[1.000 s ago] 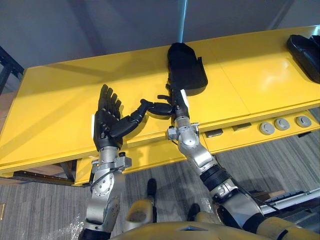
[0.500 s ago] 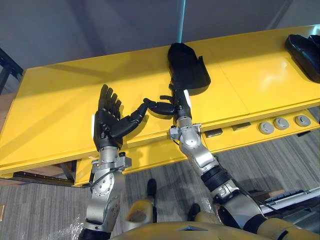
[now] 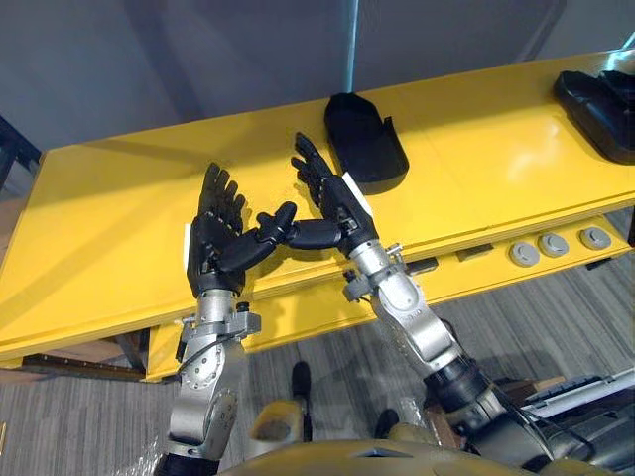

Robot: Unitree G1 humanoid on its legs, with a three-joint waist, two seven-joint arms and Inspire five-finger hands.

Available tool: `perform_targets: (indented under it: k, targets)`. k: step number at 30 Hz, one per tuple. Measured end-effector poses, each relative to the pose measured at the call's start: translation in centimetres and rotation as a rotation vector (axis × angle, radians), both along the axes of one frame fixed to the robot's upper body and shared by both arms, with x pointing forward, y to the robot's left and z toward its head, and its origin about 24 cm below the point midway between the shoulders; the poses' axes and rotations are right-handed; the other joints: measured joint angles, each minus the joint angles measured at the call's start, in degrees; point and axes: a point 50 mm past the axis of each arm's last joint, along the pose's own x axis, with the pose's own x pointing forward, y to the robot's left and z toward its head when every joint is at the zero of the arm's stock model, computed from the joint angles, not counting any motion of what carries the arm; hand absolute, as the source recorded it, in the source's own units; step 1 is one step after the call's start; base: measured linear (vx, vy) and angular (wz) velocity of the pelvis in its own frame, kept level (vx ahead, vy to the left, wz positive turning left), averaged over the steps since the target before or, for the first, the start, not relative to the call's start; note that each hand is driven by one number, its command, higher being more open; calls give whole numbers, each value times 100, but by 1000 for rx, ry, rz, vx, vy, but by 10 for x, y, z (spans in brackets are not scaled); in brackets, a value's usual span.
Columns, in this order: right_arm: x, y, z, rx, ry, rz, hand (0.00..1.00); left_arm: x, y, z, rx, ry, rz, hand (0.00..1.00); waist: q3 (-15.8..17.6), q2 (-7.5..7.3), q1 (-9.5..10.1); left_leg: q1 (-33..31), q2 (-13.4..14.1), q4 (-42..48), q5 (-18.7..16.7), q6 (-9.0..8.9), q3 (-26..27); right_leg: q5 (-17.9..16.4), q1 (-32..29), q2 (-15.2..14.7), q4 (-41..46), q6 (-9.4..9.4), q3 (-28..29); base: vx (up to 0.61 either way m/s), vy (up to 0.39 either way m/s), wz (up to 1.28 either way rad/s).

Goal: Walk over and take three plastic housings, then place them on the shelf

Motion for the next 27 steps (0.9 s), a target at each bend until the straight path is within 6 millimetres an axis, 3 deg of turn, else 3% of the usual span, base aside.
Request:
perform_targets:
  k: [2,5,7,11,18,23,24,25,27]
  targets:
    - [-6,-11,1,31,1,-33,100,0,-1,3,5,-16,-12,100,-91,-29,-66,26,11,-2,-31,13,112,59,0,6,-68,3,93,56,-8,-35]
    - [-18,-44,2,96,4,-153,100,0,-3,2,10,-18,-38,100,-122,-68,-177,194,48,-5,-108,60,523,167,-4,12,-186,21,458,39,8,-67]
    - [-31,-76,-2,147,26,-285,100,0,-3,2,17,-18,-51,100,-165,-107,-395,271,73,-6,-193,39,804,249,-51,26,-268,32,742,19,14,-65]
    - [-49,-120,-16,155,89,-475,100,-1,-9,0,24,-15,-95,100,-237,-164,-728,483,142,-7,-353,1,1406,309,-187,103,-364,33,1345,0,11,-77]
    - [-77,-153,-39,118,196,-641,100,-1,-34,-4,14,8,-203,100,-362,-149,-1268,660,295,-2,-505,-97,2360,608,-451,301,-572,58,2304,38,-2,-77]
    - [-96,-169,-52,131,272,-720,100,4,-39,-7,12,38,-196,100,-367,-143,-1517,684,347,24,-576,-173,2585,683,-561,415,-633,69,2627,30,-17,-36]
    - [-98,-171,-53,141,281,-725,100,4,-39,-8,13,46,-190,100,-368,-143,-1534,671,323,43,-600,-166,2556,685,-591,430,-628,69,2679,-3,-7,-35]
    - [-100,-171,-54,164,292,-723,100,4,-37,-9,19,55,-171,100,-361,-159,-1509,541,296,337,-843,-159,2181,688,-676,446,-614,66,2842,-20,4,-65]
    - [-94,-165,-51,198,280,-674,100,0,-32,-13,35,82,-118,100,-363,-120,-1172,92,-2,1281,-1621,-49,694,708,-836,558,-536,92,3323,-10,30,-115]
